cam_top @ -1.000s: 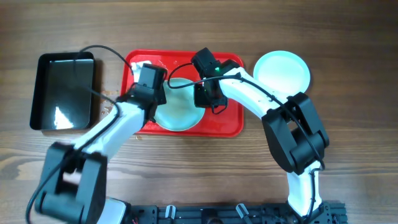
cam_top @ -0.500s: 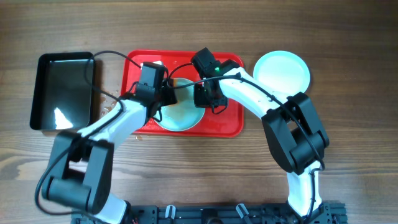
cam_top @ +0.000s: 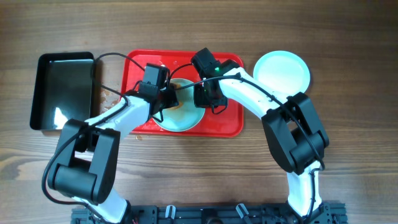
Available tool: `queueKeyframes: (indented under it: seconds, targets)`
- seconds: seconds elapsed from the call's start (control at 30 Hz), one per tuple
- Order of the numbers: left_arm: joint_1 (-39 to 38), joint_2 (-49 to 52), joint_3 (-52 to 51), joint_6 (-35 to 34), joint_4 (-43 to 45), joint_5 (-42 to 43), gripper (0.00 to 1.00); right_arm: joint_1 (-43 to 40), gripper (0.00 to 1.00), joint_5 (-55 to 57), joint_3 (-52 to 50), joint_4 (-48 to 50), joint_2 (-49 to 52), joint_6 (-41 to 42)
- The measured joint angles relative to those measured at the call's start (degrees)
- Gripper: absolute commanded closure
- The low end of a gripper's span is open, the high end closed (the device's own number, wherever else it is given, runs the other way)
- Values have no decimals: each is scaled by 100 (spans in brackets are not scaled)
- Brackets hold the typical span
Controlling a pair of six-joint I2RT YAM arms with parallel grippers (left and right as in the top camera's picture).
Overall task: Clean dirty plates on tray and stack at the side
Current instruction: 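Scrub the last plate with the sponge in the left gripper, then lift the last plate with the right gripper and carry it right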
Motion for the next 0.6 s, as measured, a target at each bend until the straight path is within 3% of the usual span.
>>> queueKeyframes:
  seconds: [0.47,0.6]
  targets:
    - [-24,-431,-70,247,-925,-1891,96,70,96,-192,-13,61,2,28]
    - [-4,-776,-107,323,-975,-2837,96,83,96,-208,-22,42,2,46]
